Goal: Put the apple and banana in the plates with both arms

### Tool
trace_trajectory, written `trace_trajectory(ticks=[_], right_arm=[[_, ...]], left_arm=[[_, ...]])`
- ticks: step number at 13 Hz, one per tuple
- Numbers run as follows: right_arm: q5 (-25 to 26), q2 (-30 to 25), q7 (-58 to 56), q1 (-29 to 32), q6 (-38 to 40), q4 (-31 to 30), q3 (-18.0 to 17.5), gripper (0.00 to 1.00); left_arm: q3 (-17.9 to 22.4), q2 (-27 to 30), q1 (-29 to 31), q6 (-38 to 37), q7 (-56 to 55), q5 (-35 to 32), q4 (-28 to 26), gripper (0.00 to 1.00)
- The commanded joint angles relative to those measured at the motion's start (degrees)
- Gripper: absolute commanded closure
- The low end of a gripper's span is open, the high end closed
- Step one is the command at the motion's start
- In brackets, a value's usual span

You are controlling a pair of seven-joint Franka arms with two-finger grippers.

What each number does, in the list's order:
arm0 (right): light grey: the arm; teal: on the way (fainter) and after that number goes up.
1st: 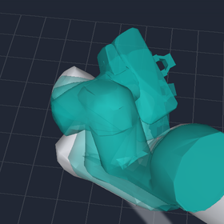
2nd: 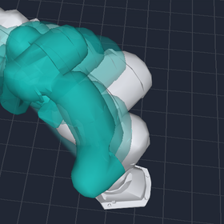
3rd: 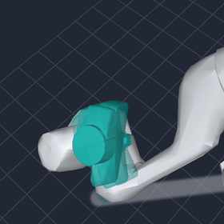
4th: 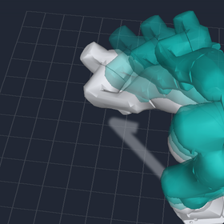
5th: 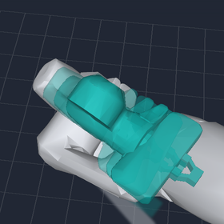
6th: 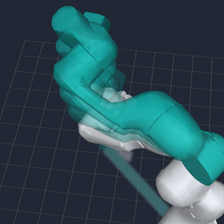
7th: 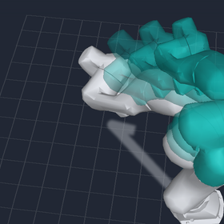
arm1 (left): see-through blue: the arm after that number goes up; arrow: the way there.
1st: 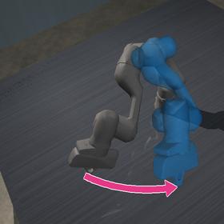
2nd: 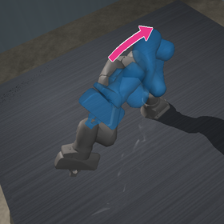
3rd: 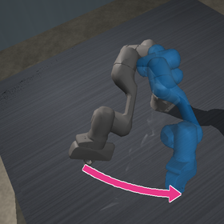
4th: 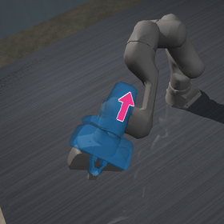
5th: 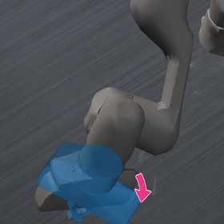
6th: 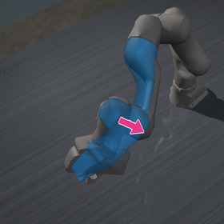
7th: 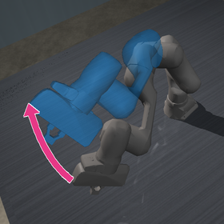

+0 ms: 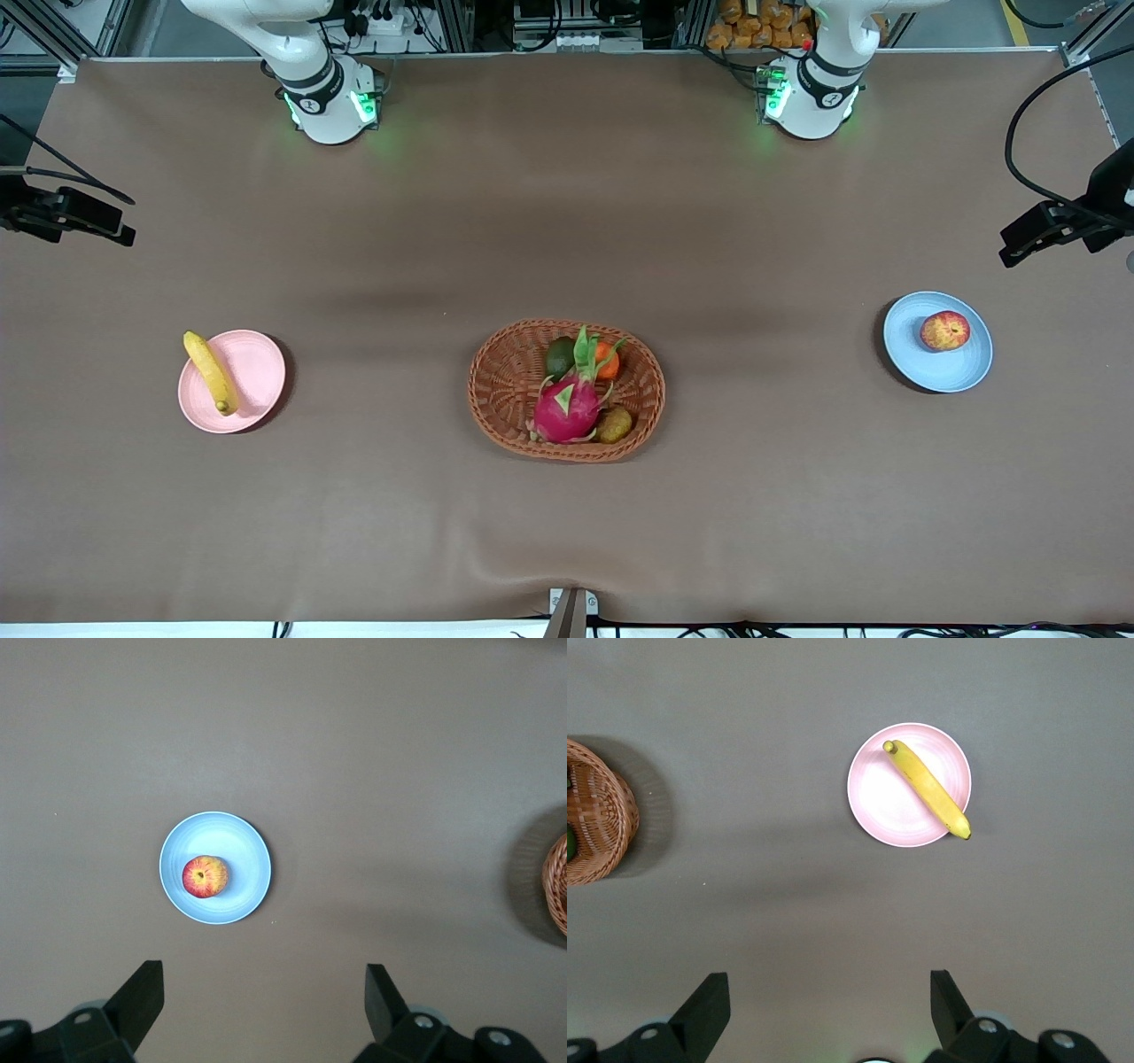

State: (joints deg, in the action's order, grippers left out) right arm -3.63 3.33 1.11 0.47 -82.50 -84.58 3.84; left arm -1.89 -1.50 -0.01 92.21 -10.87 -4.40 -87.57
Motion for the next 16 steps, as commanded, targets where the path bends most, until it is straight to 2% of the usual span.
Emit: trace_trajectory(ticks=[1,5,10,16], right_arm=[[0.8,0.4,0.6,-0.1,-0.6,0.6,-0.2,0.0],[0.9,0.6,0.6,0.5,-2.0,-0.8,-0.2,0.0],[1.0,0.4,0.7,0.5,-3.0,-1.0,-0.1,0.0],[1.0,0.0,0.7,0.5,-2.5,-0.6,-0.1,0.0]], left_arm=[[0.1,0.5,0.1,-0.8,1.0,0.7,0.2,0.0],[0.0,0.5,0.0,-1.1,1.0,0.5,-0.1,0.0],[-1.6,1.9,-0.3,-5.5,1.9,3.3,-0.5,0.0],[-1.9,4.0,-0.3,-8.7,2.2,3.4,0.1,0.0]])
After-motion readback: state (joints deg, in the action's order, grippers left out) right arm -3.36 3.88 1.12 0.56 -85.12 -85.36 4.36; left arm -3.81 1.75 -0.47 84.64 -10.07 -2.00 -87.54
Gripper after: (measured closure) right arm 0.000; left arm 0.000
